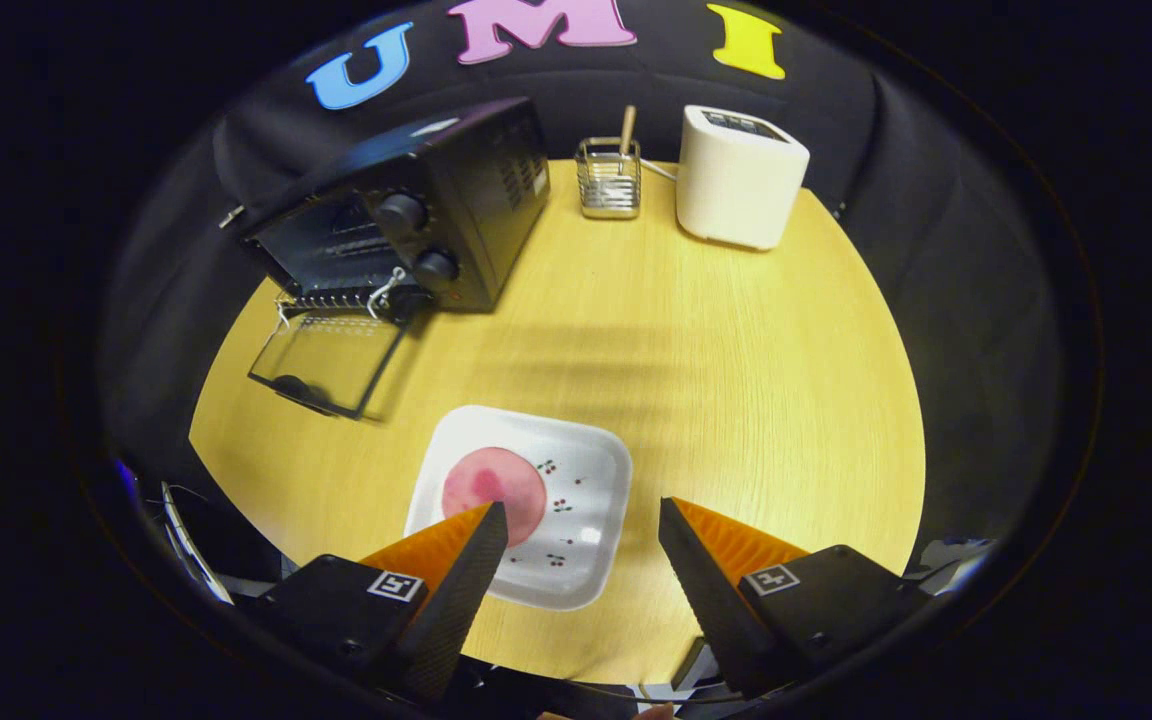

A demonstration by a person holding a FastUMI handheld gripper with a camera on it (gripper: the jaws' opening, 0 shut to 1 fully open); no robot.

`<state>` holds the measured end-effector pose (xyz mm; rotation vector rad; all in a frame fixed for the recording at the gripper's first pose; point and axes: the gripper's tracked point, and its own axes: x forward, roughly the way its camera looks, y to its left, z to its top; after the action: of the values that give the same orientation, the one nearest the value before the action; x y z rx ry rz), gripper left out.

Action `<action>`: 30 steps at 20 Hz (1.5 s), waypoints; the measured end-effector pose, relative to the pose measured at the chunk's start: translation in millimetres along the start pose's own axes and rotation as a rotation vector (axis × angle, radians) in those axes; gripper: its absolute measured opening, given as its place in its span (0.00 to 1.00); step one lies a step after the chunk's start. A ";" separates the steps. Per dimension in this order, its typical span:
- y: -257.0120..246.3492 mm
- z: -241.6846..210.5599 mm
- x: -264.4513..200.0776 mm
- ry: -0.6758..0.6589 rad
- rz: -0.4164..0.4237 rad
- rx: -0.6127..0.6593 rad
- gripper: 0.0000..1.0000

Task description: Open the toaster oven, put the food inside, and close the toaster oven door.

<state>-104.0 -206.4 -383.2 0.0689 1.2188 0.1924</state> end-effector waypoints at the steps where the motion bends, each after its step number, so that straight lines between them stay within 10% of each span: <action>1: -5.4 -3.5 9.0 0.027 -0.002 0.003 0.98; 7: -16.5 -26.7 38.8 0.198 -0.001 0.082 0.53; 9: -18.8 -29.3 43.7 0.228 -0.038 0.069 0.55; 11: -16.6 -29.9 46.4 0.246 -0.044 0.099 0.21; 30: 44.4 -18.7 -7.1 0.137 0.330 0.601 0.05</action>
<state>-128.8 -165.0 -376.1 0.7939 1.3636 0.1124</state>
